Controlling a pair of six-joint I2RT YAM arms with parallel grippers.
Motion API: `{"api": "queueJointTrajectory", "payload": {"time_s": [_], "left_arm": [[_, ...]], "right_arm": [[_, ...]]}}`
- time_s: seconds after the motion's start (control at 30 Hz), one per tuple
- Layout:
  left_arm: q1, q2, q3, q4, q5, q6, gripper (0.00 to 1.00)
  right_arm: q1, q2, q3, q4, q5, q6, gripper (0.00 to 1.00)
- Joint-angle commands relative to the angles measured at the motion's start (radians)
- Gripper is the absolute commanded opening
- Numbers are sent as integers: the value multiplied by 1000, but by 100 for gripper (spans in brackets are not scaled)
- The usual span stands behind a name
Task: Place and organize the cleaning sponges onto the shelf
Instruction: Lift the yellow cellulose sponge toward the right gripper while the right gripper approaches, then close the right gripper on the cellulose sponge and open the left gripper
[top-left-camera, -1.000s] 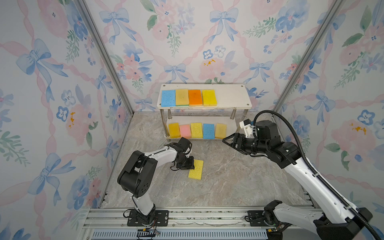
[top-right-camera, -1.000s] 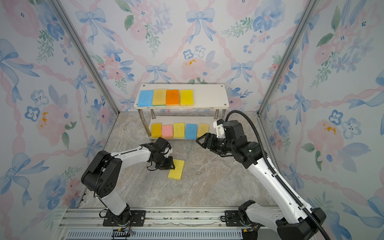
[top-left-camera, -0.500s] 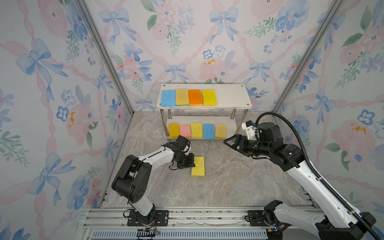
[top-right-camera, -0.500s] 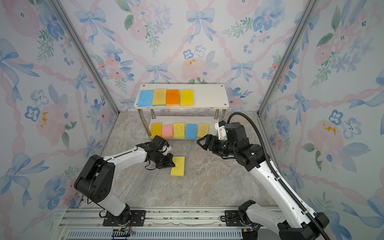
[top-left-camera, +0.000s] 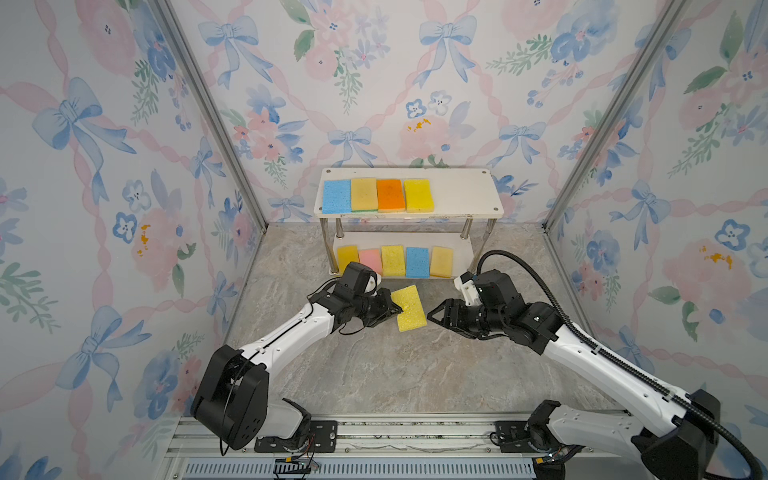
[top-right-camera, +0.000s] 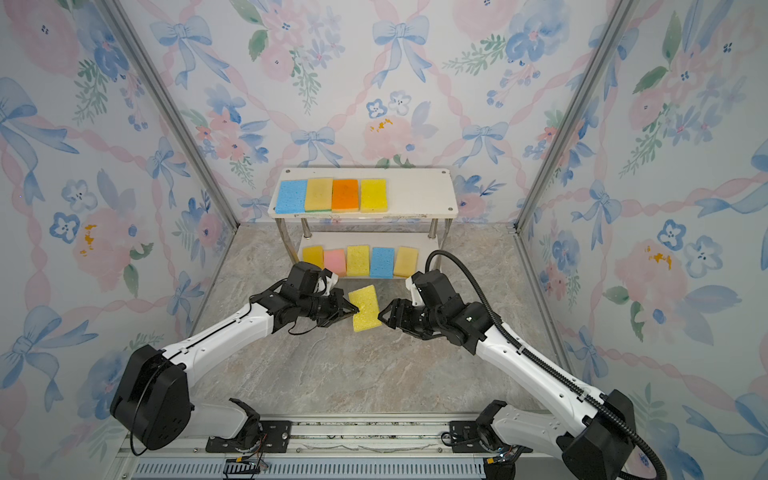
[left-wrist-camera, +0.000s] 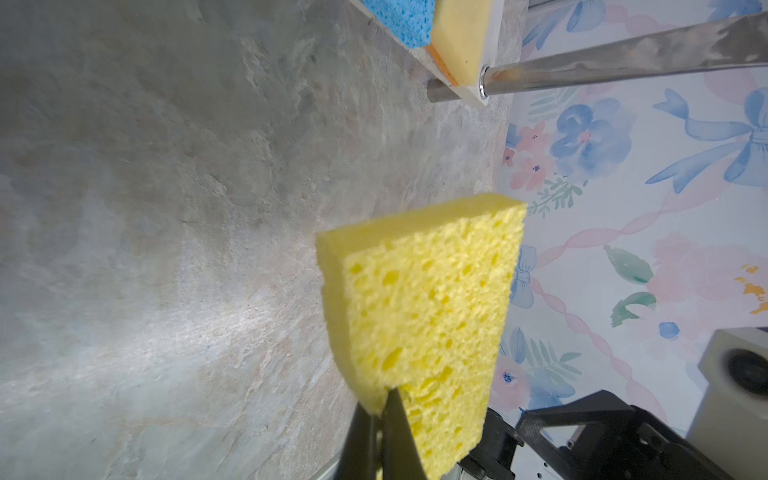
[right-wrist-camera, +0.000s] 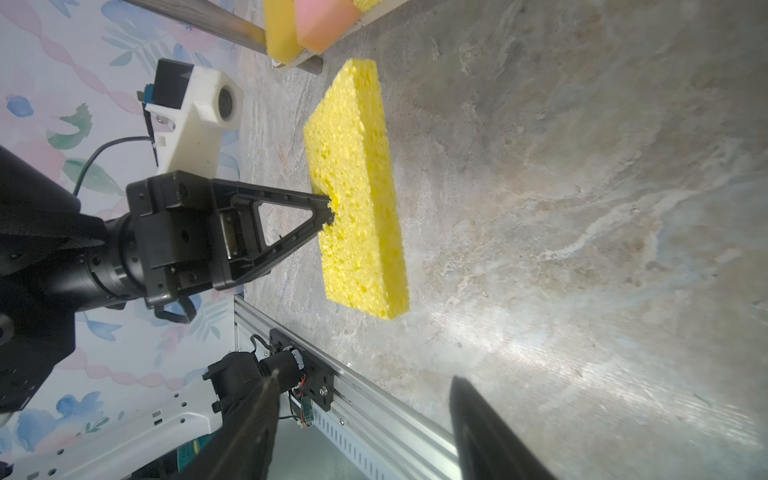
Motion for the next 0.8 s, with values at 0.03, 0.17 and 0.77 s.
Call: {"api": "queueJointTrajectory", "payload": {"time_s": [0.03,0.17,0.77], "left_arm": [[-23,-26,44,11,29,-38,0],[-17,-46,42,11,33,-40,0],[4,-79,24,10,47,-41,0]], "right_arm": [[44,61,50,65,26,15,60],[58,98,74,41,24,5,54],[58,70,73,-25,96,33,48]]}}
